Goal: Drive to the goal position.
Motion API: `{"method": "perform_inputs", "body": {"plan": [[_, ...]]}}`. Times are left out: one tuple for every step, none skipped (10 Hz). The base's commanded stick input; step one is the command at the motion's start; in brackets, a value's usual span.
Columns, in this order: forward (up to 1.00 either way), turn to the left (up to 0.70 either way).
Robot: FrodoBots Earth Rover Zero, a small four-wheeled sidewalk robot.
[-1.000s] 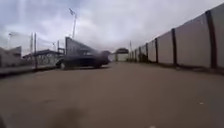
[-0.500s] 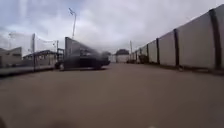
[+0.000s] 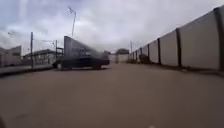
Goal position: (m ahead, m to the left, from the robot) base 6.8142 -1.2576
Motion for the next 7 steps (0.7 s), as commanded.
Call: {"method": "perform_inputs", "body": {"plan": [[0.50,0.00],[0.50,0.00],[0.50,0.00],[0.50,0.00],[0.50,-0.50],[0.50,-0.49],[0.50,-0.37]]}}
